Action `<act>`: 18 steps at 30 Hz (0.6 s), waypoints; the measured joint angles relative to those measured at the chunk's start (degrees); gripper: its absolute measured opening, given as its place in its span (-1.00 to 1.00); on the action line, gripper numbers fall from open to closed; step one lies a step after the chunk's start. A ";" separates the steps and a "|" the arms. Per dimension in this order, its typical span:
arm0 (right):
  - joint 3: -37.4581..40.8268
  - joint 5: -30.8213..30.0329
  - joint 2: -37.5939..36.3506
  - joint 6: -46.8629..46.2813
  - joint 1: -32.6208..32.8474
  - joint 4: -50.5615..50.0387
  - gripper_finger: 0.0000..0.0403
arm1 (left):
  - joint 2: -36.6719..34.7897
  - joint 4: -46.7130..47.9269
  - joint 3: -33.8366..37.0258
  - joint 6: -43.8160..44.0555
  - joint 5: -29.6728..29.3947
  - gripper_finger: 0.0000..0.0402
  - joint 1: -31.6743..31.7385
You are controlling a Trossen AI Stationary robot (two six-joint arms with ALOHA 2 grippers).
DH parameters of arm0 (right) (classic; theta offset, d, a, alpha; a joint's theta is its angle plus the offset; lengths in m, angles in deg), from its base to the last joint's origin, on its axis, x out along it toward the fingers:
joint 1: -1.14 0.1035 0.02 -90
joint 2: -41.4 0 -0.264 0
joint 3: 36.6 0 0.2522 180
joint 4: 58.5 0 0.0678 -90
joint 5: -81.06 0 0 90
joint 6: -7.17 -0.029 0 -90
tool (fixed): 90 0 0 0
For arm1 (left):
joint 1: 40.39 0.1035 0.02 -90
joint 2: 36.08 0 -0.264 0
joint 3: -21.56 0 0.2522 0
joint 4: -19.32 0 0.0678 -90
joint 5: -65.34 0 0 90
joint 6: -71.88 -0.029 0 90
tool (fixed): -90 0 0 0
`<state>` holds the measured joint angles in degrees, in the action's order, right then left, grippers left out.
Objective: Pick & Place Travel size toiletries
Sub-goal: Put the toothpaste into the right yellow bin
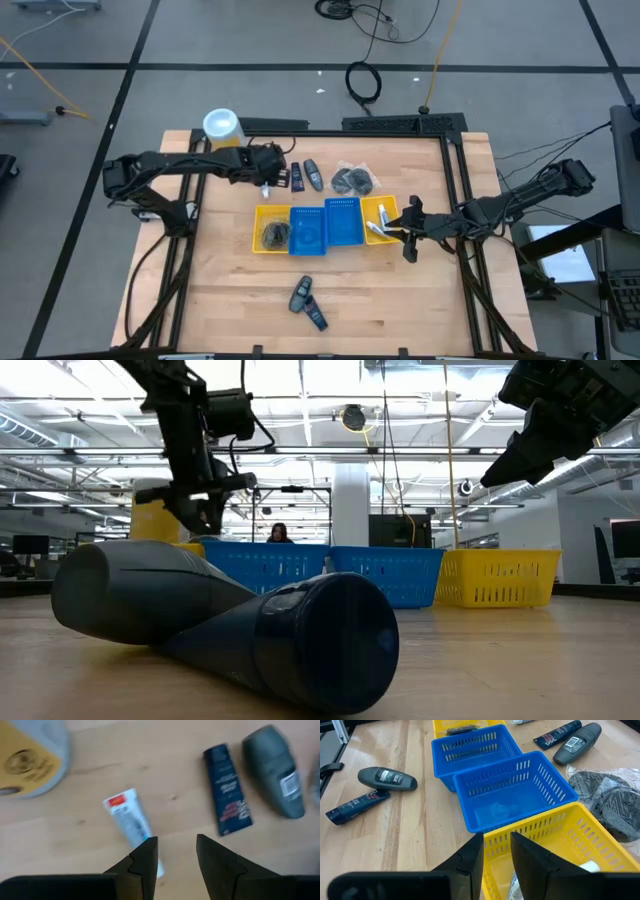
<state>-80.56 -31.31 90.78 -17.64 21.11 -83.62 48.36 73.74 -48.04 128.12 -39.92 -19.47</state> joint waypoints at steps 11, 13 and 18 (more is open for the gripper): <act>-0.01 -0.01 0.01 -0.42 0.00 0.17 -0.56 | 2.02 -3.36 1.61 -3.60 2.42 -0.32 4.44; -0.01 -0.02 0.02 -0.42 0.00 0.48 -0.56 | 3.86 -3.73 1.61 -3.60 3.90 -0.32 4.84; 0.00 -0.02 0.02 -0.42 0.00 0.53 -0.56 | 8.64 -4.78 1.64 -4.97 8.08 -0.32 5.84</act>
<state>-80.56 -31.33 90.81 -18.06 21.11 -83.09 57.00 68.95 -46.40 123.16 -31.84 -13.63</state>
